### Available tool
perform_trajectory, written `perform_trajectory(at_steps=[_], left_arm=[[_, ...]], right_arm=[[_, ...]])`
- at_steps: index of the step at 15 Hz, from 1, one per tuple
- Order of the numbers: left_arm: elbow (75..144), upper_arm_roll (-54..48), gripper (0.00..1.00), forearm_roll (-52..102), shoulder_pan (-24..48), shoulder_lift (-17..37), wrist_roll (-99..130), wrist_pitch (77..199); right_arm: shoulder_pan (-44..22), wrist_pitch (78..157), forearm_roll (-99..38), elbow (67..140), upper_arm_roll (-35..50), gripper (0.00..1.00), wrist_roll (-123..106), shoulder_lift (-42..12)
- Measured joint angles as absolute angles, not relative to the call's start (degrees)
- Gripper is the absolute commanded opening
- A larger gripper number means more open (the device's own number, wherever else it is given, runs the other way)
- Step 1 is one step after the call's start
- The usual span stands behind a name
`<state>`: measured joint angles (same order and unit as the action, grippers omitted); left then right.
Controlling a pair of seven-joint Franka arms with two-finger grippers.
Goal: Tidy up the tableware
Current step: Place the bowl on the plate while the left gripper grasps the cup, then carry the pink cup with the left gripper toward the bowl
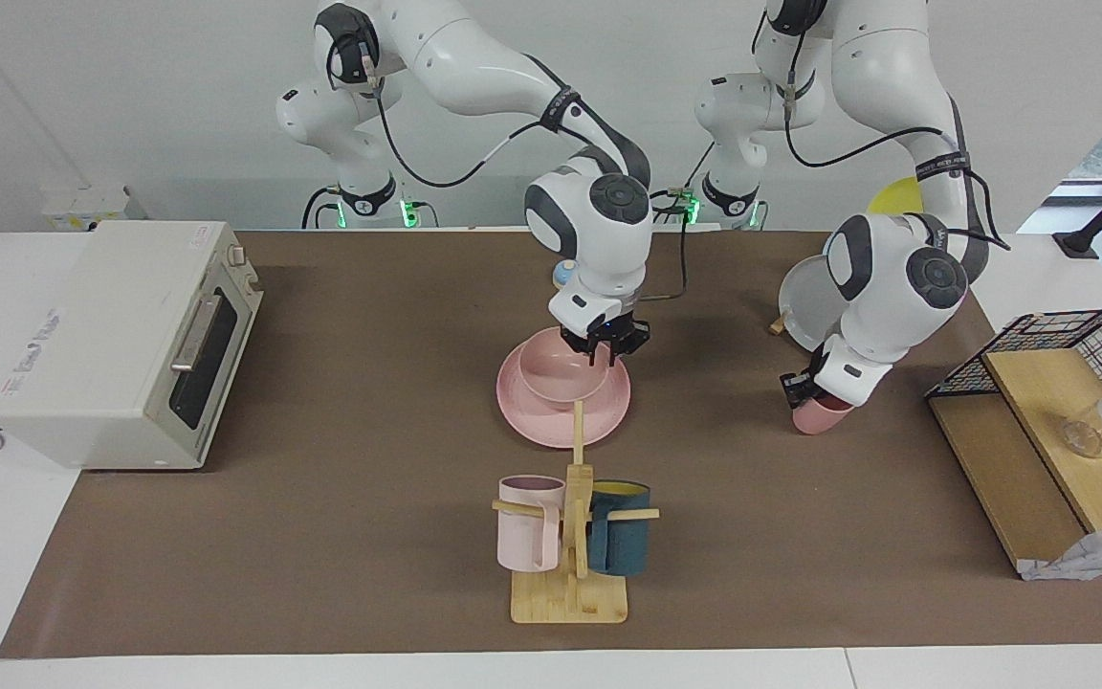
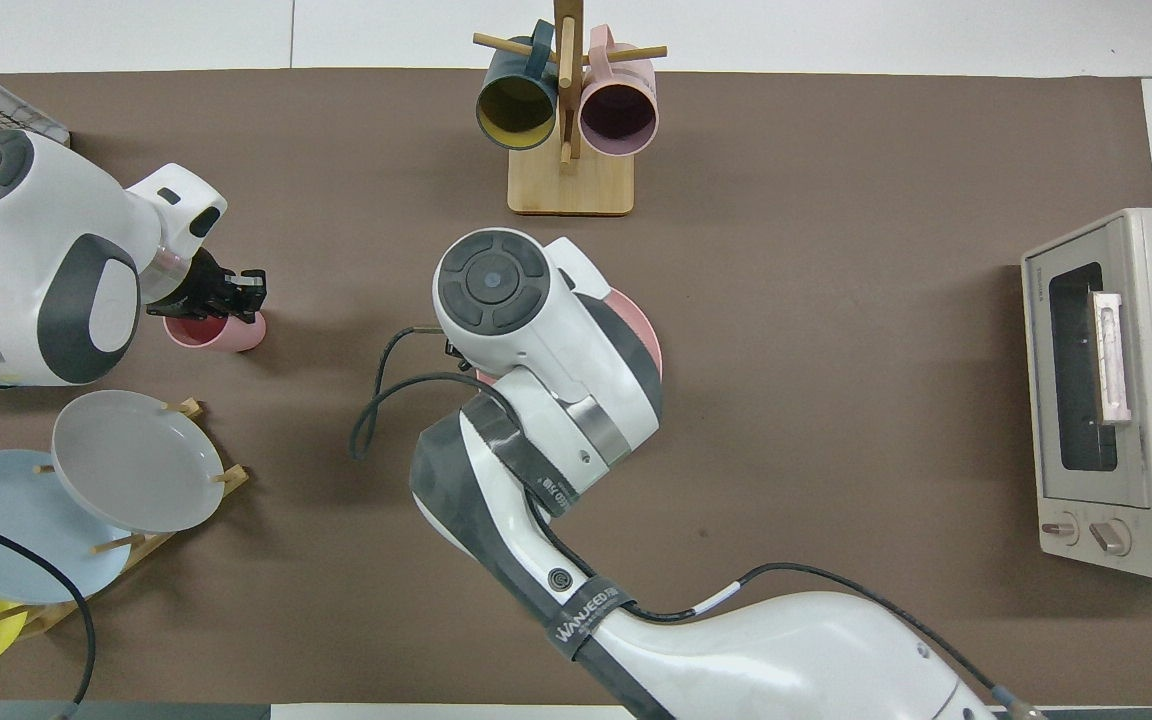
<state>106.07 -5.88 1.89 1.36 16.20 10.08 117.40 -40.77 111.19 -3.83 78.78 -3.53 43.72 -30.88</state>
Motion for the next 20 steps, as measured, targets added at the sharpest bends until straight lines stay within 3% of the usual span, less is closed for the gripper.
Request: perform_trajectory(at_steps=[2,5,6,7,8,13,20], left_arm=[[105.1,-5.9,0.0,1.9,1.4,15.8,10.1,116.8],[100.6,-6.1,0.0,1.9,1.5,15.5,10.1,112.0],[97.8,-6.2,0.0,2.3,2.1,15.4,10.2,108.8],[94.6,-6.3,0.0,3.2,3.2,15.2,10.9,105.2],[91.0,-6.4,0.0,4.0,4.7,15.2,13.1,101.7],[77.5,-6.8,0.0,4.5,18.1,17.1,31.8,92.4],[75.0,-6.5,0.0,4.4,33.5,25.0,48.5,99.9]], right_arm=[[-37.6,107.9,-3.8,77.2,-3.5,0.43,42.5,-28.9],[-32.0,99.0,-3.7,76.6,-3.9,0.55,35.6,-23.7],[-29.2,95.5,-3.7,76.5,-4.0,0.7,32.0,-21.6],[-26.0,91.4,-3.5,76.6,-4.1,0.92,28.3,-19.6],[-22.5,87.7,-3.2,76.8,-4.3,1.0,25.0,-17.8],[-10.3,79.0,-2.1,79.0,-4.3,1.0,11.6,-9.9],[-6.4,78.7,-1.7,86.9,-4.2,1.0,5.5,-2.4]])
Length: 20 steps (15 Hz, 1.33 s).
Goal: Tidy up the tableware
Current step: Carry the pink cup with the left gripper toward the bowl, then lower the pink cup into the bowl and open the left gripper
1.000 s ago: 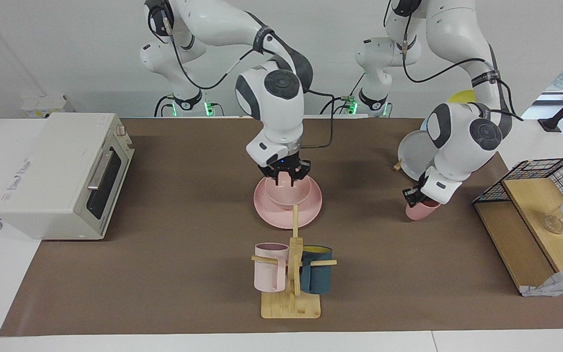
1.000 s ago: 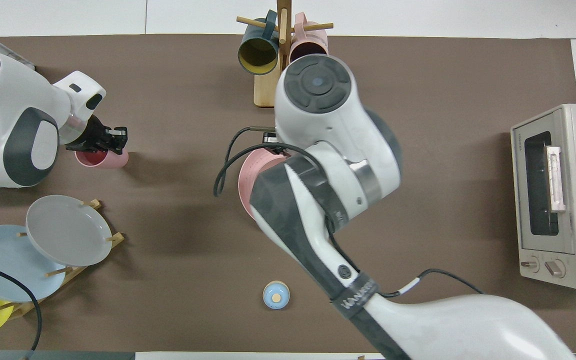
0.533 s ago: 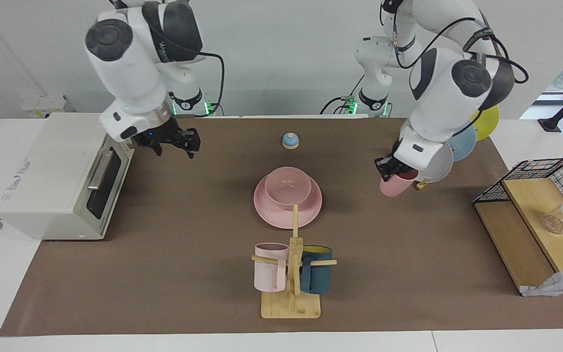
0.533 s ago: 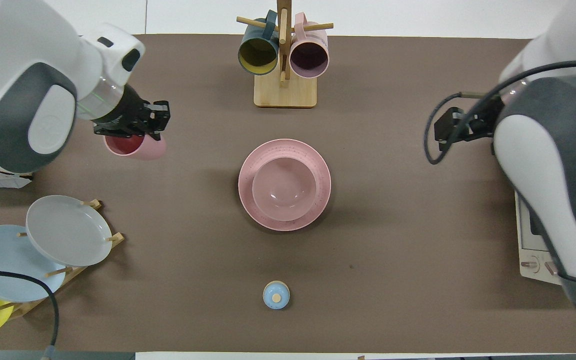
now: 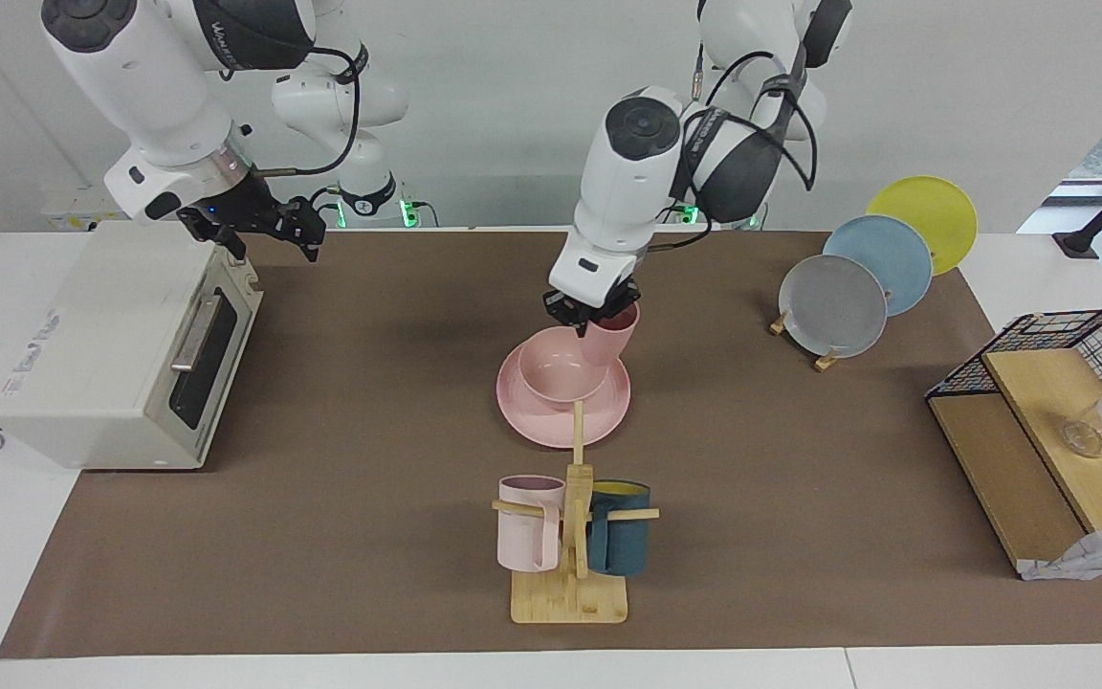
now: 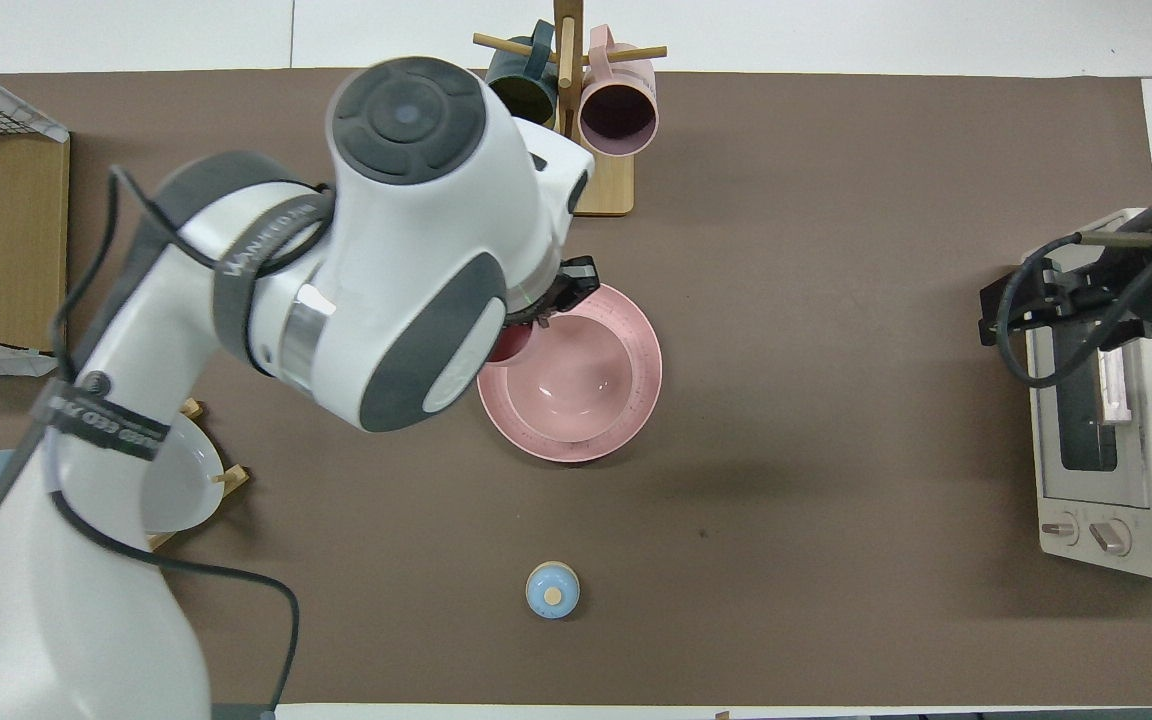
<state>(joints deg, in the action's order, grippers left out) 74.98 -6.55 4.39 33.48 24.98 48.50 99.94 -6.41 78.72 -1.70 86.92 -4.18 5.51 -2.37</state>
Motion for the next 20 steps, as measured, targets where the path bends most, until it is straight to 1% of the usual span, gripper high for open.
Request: perform_trajectory(at_steps=[3,5,11,15,20], left_arm=[[75.0,-6.5,0.0,4.1,35.0,28.3,50.1,102.8],[75.1,-6.4,0.0,4.0,35.0,29.4,50.3,104.1],[78.1,-6.1,0.0,3.8,35.0,29.9,51.0,107.0],[81.5,-6.1,0.0,3.8,35.0,30.0,51.6,111.1],[83.4,-6.1,0.0,3.8,35.0,30.0,51.8,113.9]], right_arm=[[-4.8,79.3,-1.5,88.5,-4.2,1.0,2.9,-0.6],[-4.7,81.7,-1.5,89.2,-4.2,1.0,2.5,-0.5],[-3.5,85.3,-1.4,91.9,-4.3,1.0,2.4,0.3],[-3.4,85.6,-1.2,92.0,-4.3,1.0,2.4,0.4],[-2.9,85.3,-1.0,92.2,-4.3,1.0,2.4,0.2]])
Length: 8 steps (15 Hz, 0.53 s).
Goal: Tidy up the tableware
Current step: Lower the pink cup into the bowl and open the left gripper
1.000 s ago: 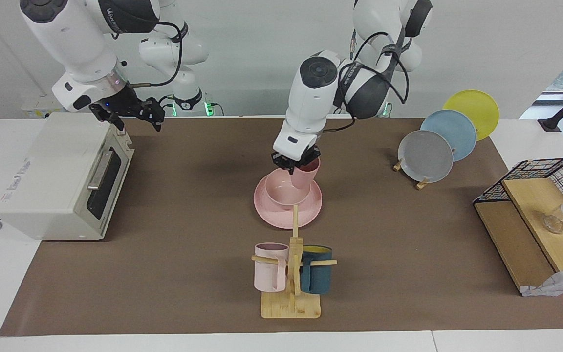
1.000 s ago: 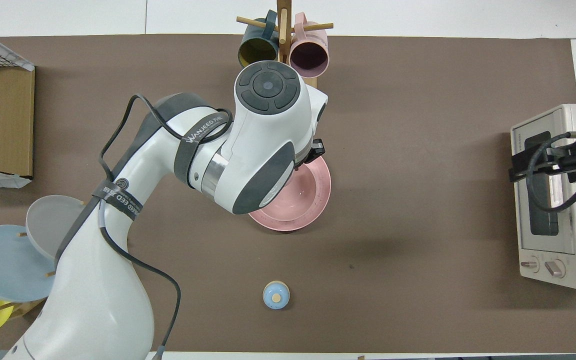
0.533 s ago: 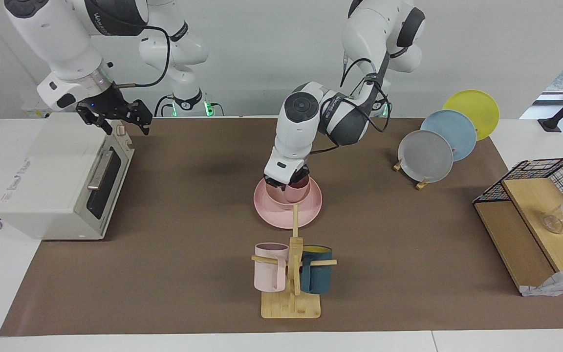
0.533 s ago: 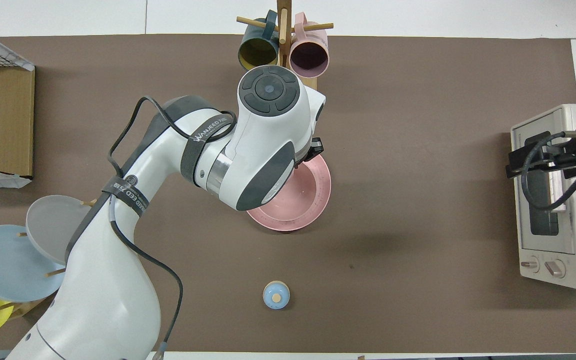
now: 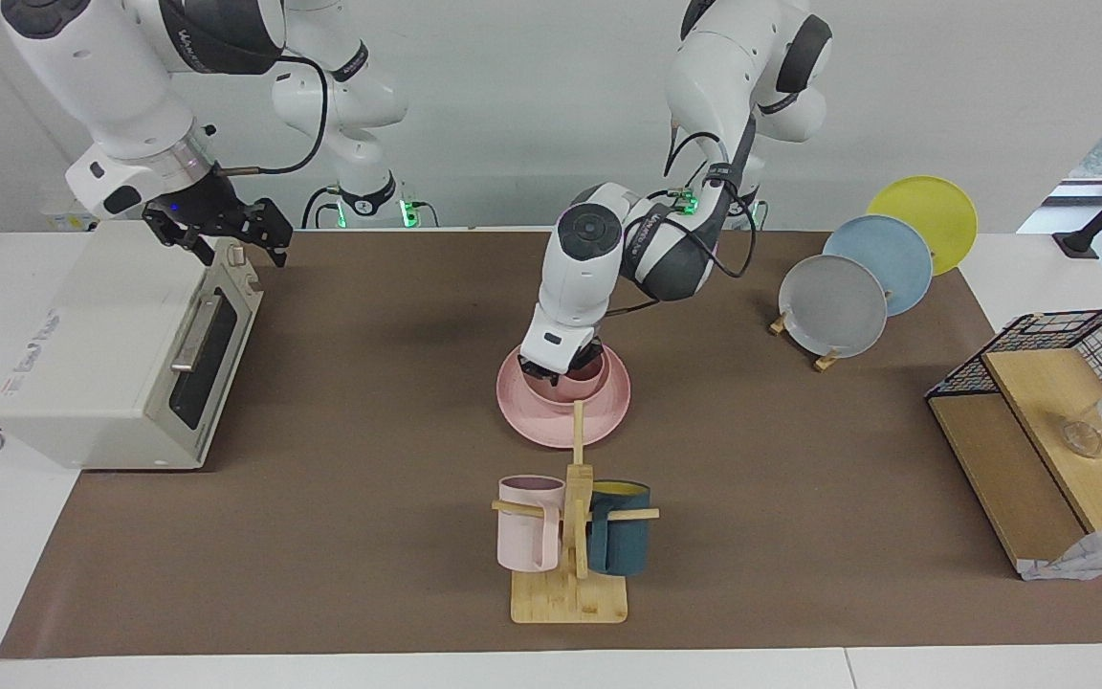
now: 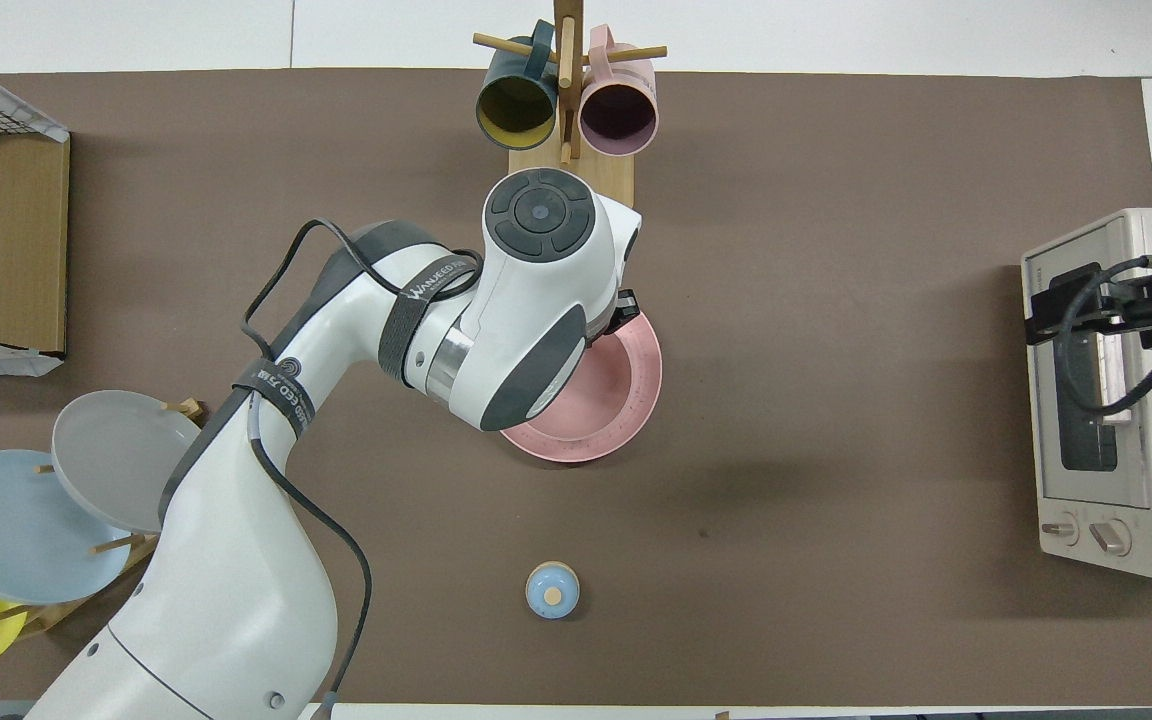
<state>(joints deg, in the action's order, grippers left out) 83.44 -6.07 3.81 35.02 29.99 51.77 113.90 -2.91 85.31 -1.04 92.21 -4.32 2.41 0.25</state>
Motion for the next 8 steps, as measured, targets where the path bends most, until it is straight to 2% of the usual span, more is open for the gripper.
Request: perform_trajectory(at_steps=[1,2,8], left_arm=[[83.7,-6.1,0.54,3.8,35.0,30.0,51.8,114.3],[83.8,-6.1,1.0,3.8,35.0,30.0,51.8,114.4],[83.6,-6.0,1.0,3.7,35.0,29.1,51.8,113.3]], right_arm=[[-2.8,85.3,-1.0,92.2,-4.3,1.0,2.4,0.2],[-2.8,85.3,-1.0,92.2,-4.3,1.0,2.4,0.2],[-1.0,85.4,-1.1,92.2,-4.1,1.0,2.4,0.3]])
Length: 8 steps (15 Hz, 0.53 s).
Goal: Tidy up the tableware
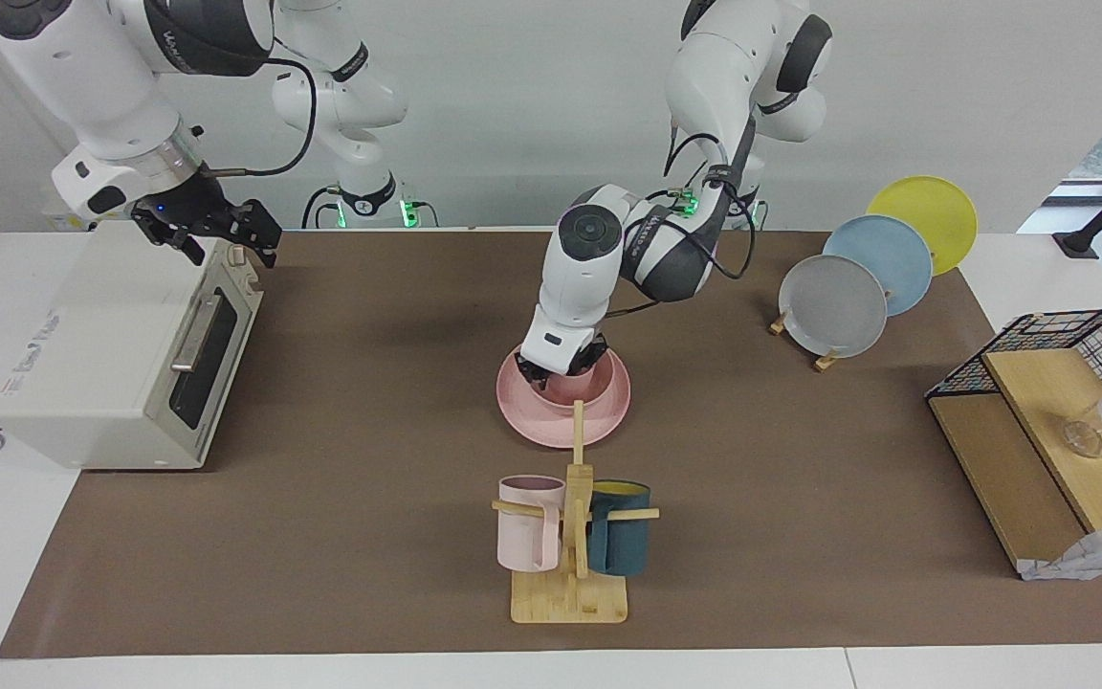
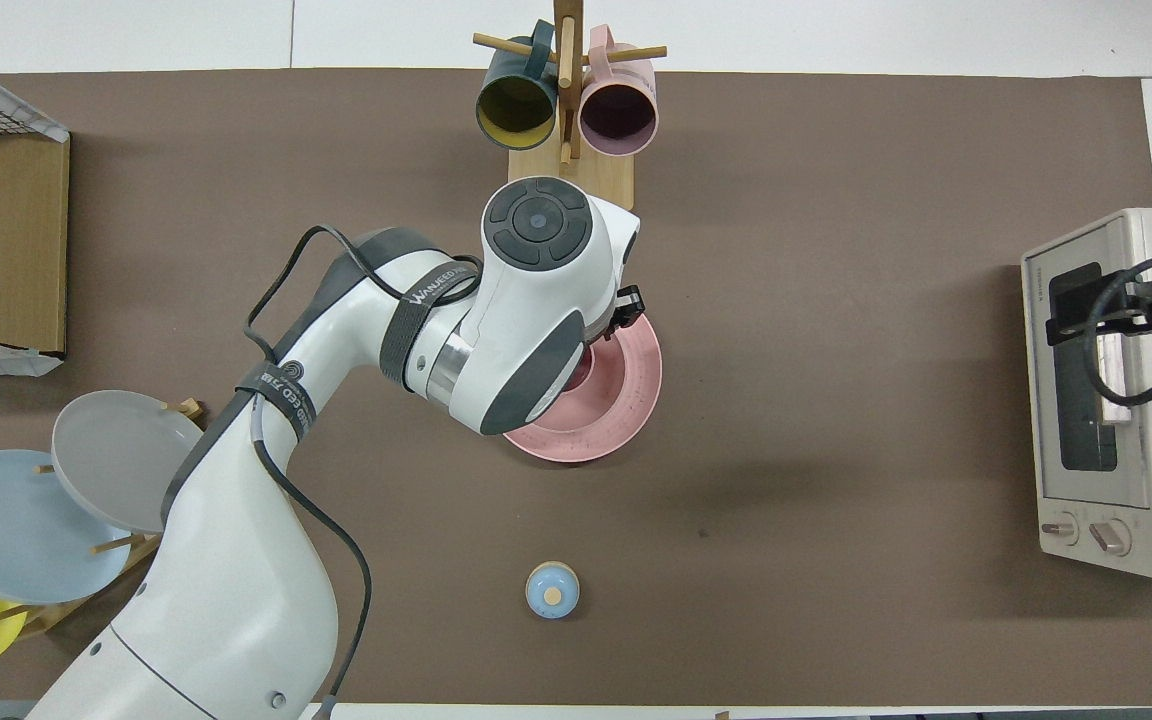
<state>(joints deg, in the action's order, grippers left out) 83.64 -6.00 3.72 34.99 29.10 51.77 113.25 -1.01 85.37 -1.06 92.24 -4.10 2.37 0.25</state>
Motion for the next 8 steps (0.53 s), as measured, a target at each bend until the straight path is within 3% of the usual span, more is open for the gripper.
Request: perform_trajectory(at_steps=[4,8], left_arm=[[83.1,-5.3,1.0,3.5,33.2,22.7,50.7,105.5],[82.9,-4.8,1.0,3.3,23.6,13.6,41.5,95.9]], right_arm=[[-1.0,85.4,-1.1,92.2,-4.0,1.0,2.4,0.3],[0.1,85.4,-1.1,92.2,-3.2,1.0,2.4,0.2]])
